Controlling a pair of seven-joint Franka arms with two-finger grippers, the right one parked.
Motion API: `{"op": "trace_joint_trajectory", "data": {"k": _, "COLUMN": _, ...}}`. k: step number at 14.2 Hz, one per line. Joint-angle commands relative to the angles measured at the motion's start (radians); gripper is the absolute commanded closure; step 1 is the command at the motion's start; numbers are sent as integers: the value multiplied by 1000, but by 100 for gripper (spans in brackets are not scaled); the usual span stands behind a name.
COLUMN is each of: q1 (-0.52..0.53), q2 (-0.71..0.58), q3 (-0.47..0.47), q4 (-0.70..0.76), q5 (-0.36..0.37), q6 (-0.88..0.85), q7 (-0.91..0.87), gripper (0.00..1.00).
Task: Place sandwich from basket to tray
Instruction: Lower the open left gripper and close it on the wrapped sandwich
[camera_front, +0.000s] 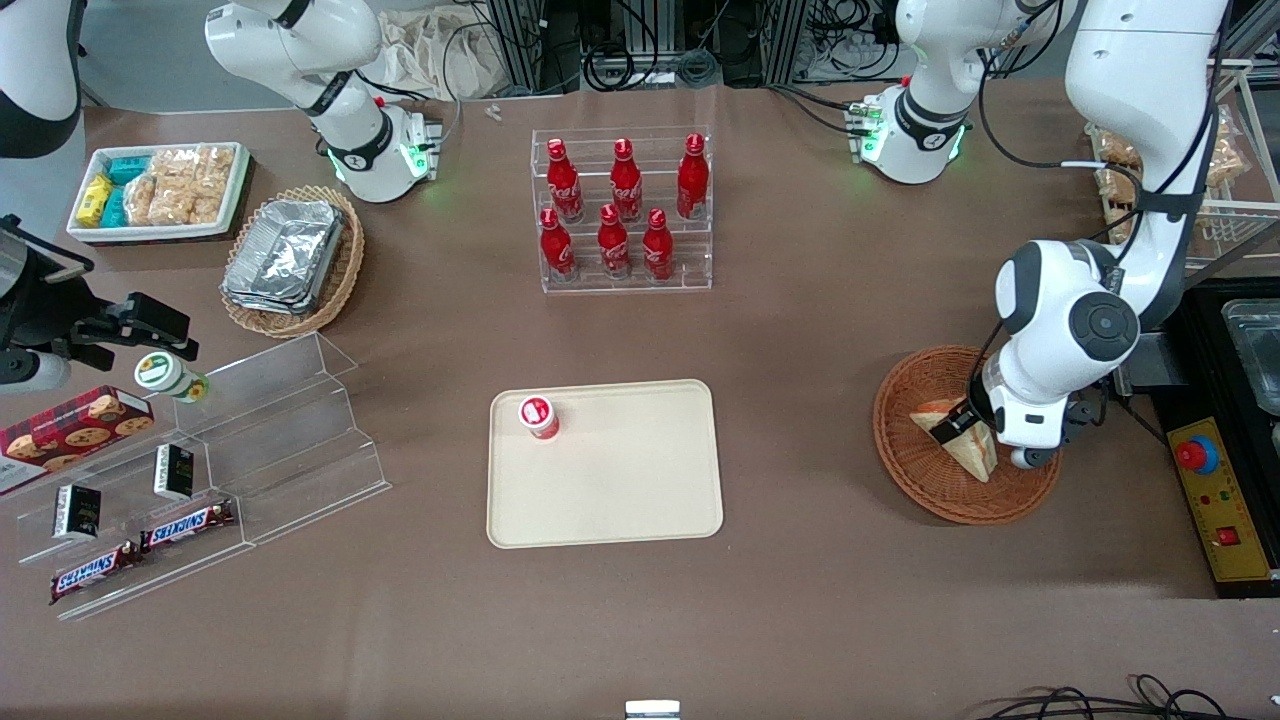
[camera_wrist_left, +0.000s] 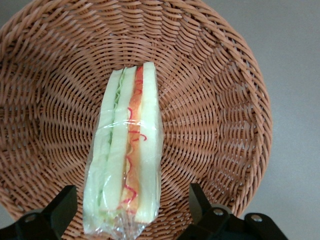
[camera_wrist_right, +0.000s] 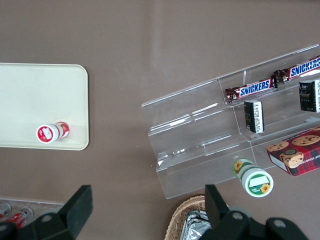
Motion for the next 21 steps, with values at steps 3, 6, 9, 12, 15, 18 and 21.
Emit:
{"op": "trace_joint_trajectory", "data": {"k": 3, "q1": 8, "q2": -16, "q3": 3, "q4": -52, "q5": 11, "q6": 77, "q7": 5, "gripper": 1}}
{"op": "trace_joint_trajectory", "data": {"k": 6, "q1": 10, "q2": -5, "q3": 6, "q4": -69, "q5": 11, "q6": 126, "q7": 8, "gripper": 3}}
{"op": "trace_joint_trajectory", "data": {"k": 9, "q1": 13, "q2": -3, "q3": 6, "q4": -85, "q5": 11, "q6": 153, "q7": 8, "gripper": 34}}
{"op": "trace_joint_trajectory", "data": {"k": 12, "q1": 13, "q2": -2, "q3": 6, "q4": -82, "q5": 11, "q6": 147, "q7": 8, "gripper": 78}}
{"op": "trace_joint_trajectory", "data": {"k": 15, "q1": 13, "q2": -3, "q3": 6, "q4": -66, "q5": 10, "q6": 135, "q7": 7, "gripper": 95}}
{"op": "trace_joint_trajectory", "data": {"k": 18, "q1": 13, "q2": -13, "q3": 6, "q4": 28, "q5": 10, "q6": -42, "q7": 17, "gripper": 97}}
{"op": "trace_joint_trajectory", "data": {"k": 21, "q1": 10, "q2": -2, "q3": 6, "q4": 240, "q5": 8, "q6": -390, "q7": 156, "gripper": 99}}
